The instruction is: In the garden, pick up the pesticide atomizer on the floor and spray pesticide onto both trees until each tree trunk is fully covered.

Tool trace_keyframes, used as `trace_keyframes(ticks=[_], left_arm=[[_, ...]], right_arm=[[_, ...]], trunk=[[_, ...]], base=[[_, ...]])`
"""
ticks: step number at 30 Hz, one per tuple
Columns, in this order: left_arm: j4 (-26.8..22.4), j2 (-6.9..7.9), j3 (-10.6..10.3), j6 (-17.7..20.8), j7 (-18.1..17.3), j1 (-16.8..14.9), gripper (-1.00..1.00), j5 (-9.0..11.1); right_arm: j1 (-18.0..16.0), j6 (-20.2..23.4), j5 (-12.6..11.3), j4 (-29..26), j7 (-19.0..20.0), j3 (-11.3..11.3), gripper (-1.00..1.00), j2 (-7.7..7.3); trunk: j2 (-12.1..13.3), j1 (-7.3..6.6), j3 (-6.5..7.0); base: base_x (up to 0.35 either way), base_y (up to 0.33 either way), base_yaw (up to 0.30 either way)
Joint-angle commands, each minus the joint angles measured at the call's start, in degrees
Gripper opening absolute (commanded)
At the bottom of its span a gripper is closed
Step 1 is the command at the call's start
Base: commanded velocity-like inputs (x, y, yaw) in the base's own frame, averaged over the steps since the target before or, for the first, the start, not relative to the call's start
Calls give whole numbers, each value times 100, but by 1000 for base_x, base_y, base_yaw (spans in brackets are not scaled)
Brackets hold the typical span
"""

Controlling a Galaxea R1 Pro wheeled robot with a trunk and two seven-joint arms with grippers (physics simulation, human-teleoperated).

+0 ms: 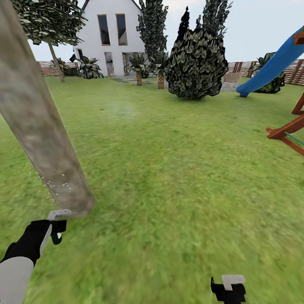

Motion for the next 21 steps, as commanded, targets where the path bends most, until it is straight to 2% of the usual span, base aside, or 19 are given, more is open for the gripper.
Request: trace_keyframes(ticks=[1,4,17,21], left_arm=[[-1,0,-6,0,0,7,-100,2],[-1,-7,-17,0,0,10,-100,7],[-10,-5,11,-1,0,10,-100,5],[-10,26,27,-3,0,11,-100,4]], right_arm=[[0,0,0,0,-2,0,100,0],[0,0,0,0,0,0,100,0],[0,0,-2,0,0,0,100,7],[0,0,-1,0,0,0,100,8]], trunk=[[0,0,0],[0,0,0],[0,0,0],[0,0,0]], base=[[-34,-273,277],[47,-269,189],[164,-254,11],[167,-253,236]])
